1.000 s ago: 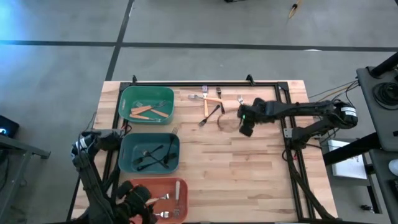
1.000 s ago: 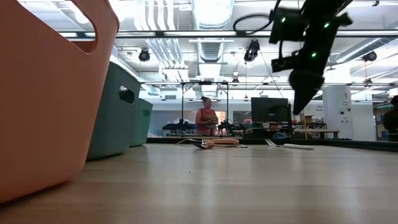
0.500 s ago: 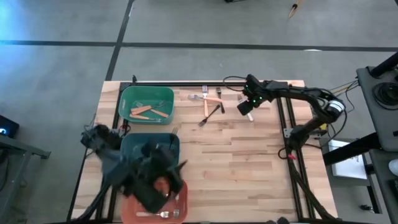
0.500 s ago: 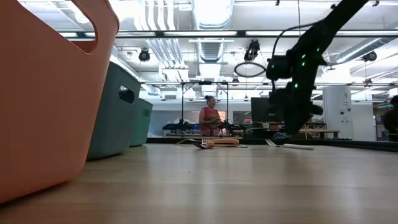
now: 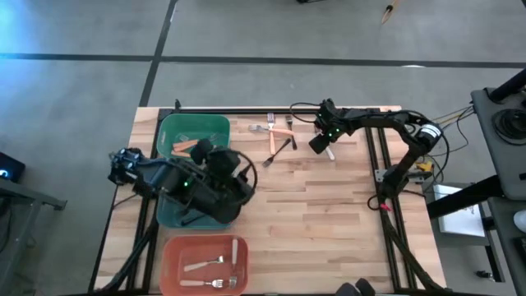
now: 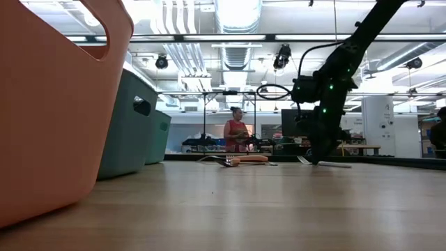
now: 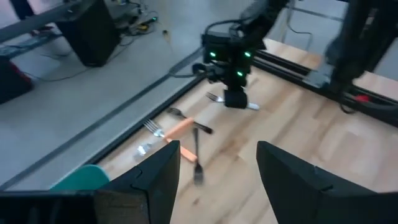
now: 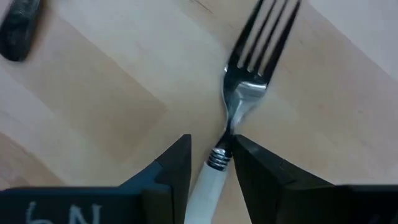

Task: Sort silverware by color (type)
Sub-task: Put the white fork into the orange bin

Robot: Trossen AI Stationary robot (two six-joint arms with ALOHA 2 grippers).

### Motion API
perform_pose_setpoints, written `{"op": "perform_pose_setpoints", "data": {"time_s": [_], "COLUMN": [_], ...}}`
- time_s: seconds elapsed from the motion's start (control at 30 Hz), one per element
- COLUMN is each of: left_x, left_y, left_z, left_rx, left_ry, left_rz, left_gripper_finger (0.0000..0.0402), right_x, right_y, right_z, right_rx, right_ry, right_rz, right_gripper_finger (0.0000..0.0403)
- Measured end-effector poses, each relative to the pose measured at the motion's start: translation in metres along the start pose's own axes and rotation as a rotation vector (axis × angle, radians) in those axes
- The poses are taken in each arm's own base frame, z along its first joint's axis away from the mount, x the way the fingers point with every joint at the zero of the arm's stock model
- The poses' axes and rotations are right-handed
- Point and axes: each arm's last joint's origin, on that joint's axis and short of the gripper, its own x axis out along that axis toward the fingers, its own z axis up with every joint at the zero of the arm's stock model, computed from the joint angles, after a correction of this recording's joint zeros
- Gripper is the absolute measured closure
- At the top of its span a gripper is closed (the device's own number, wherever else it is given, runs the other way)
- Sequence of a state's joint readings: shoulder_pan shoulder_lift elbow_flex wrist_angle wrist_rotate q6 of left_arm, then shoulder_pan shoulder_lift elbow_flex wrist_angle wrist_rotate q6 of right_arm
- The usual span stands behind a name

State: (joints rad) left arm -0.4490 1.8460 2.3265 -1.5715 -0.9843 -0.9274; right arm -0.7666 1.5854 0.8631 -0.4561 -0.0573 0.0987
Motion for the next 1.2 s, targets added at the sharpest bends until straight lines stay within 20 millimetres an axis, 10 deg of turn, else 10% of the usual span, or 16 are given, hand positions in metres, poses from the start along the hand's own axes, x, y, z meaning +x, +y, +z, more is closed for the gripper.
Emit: {"op": "perform_pose_setpoints", "data": {"time_s": [0.43,1.2], "left_x": [0.023,0.023], "left_y": [0.014,0.014], "left_z": [0.013,0.013], "left_rx": [-0.029,-0.03], "left_ry": [-0.007,-0.015], "left_rz": [0.089,0.097], "left_gripper_finger": [0.0206,0.0206], "right_x": [0.042,0.017], "right_y": [-0.005,-0.033], "right_z": [-0.004,-0.001], "right_rx": [-0.082,0.03], "right_ry": [0.098,0.041], "right_rz": [-0.016,0.35], "right_gripper_finger": [0.0384,0.0385]}}
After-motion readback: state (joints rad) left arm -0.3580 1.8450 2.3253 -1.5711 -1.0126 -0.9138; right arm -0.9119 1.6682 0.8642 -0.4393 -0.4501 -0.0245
